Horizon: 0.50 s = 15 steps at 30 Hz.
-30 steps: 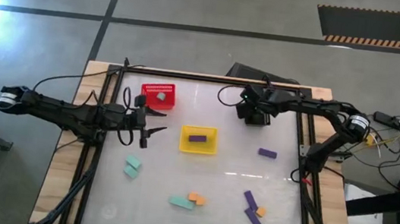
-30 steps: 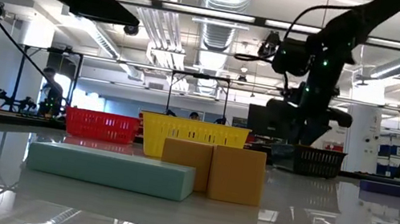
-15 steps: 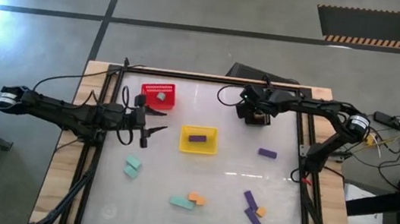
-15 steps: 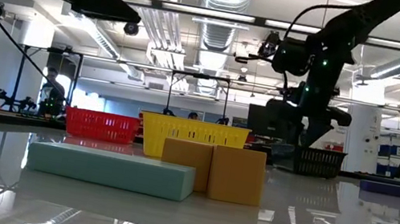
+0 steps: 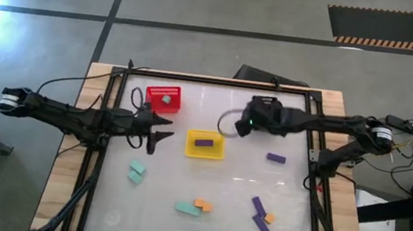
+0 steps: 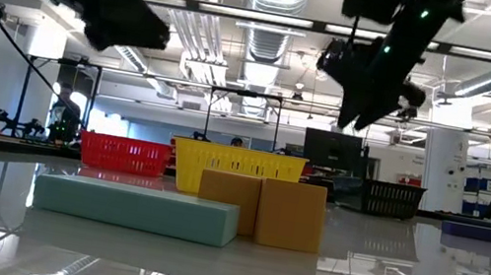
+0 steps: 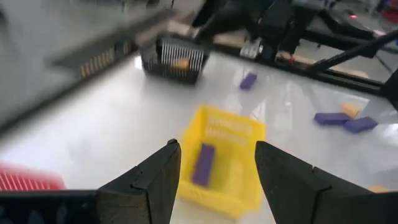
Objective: Sort & place blocks by color
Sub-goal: Put the light blue block into the red bin
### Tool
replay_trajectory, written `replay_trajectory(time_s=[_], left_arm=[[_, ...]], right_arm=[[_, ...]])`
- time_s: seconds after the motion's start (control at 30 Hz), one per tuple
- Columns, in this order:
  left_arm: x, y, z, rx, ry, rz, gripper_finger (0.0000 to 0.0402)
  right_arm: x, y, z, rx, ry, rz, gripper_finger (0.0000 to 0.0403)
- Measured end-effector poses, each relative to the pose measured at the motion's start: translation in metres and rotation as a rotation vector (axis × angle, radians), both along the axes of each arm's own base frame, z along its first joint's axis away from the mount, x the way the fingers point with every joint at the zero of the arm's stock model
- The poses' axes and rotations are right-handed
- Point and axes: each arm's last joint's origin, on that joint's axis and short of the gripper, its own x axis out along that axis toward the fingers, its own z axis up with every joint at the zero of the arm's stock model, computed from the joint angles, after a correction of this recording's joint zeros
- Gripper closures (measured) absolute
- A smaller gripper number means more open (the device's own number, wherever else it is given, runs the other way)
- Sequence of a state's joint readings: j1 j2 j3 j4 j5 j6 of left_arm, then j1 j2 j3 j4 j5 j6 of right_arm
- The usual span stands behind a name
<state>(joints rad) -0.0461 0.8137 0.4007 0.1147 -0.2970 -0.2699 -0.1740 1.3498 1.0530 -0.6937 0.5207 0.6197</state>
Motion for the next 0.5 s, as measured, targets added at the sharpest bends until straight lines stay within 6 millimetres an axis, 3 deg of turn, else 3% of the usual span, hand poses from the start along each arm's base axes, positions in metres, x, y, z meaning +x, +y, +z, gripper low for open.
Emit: replay_trajectory(time_s=[0.23, 0.4, 0.5], left_arm=[[0.006, -0.014, -0.028, -0.332, 0.260, 0.106, 0.0211], [0.005, -0.026, -0.034, -0.407, 0.670, 0.168, 0.0211], [0.006, -0.034, -0.034, -0.360, 0.937, 0.051, 0.0211]], right_arm=[[-0.005, 0.045, 0.008, -0.144, -0.050, 0.089, 0.0229], [-0.007, 0.052, 0.011, -0.193, -0.051, 0.104, 0.0229], [-0.006, 0.052, 0.011, -0.198, -0.049, 0.113, 0.0229]])
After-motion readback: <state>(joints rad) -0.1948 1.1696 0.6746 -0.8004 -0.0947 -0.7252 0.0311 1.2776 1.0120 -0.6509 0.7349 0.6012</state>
